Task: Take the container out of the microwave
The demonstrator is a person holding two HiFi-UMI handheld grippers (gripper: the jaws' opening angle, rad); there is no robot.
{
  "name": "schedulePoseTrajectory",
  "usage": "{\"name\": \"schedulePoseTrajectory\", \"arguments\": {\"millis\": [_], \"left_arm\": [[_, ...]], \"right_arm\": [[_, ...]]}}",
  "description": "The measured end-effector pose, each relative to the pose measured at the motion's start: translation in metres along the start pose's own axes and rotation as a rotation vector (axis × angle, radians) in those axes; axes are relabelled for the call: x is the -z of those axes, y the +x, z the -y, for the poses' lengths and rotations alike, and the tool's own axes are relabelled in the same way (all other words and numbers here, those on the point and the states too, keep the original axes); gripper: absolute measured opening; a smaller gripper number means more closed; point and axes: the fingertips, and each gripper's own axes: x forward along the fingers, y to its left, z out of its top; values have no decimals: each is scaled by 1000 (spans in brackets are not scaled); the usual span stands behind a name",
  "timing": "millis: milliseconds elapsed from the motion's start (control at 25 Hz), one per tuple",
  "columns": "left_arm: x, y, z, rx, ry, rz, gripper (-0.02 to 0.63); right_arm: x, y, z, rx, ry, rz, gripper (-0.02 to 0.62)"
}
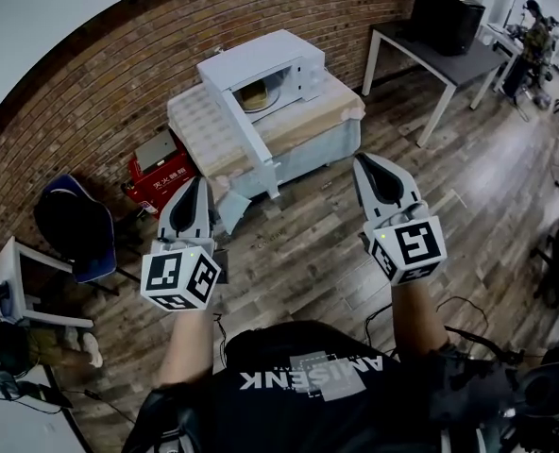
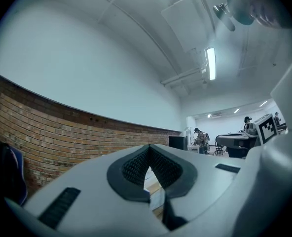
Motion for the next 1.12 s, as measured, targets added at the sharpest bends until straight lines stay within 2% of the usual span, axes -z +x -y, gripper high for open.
{"name": "schedulePoseTrajectory", "arguments": {"millis": [200, 400, 520, 680, 880, 1120], "left_arm": [[8, 10, 21, -8, 25, -26, 11], [18, 25, 24, 37, 17, -41, 11], [20, 36, 10, 30, 24, -18, 11], [31, 56, -17, 21, -8, -18, 11], [26, 94, -45, 44, 44, 9, 11], [29, 132, -75, 52, 33, 14, 11]], "right_arm": [[10, -6, 22, -14, 33, 31, 44], [13, 5, 27, -33, 60, 63, 44], [20, 24, 27, -36, 48, 36, 44], [28, 52, 26, -20, 43, -4, 44], [28, 97, 32, -3, 40, 10, 44], [36, 146, 39, 1, 39, 5, 43]]}}
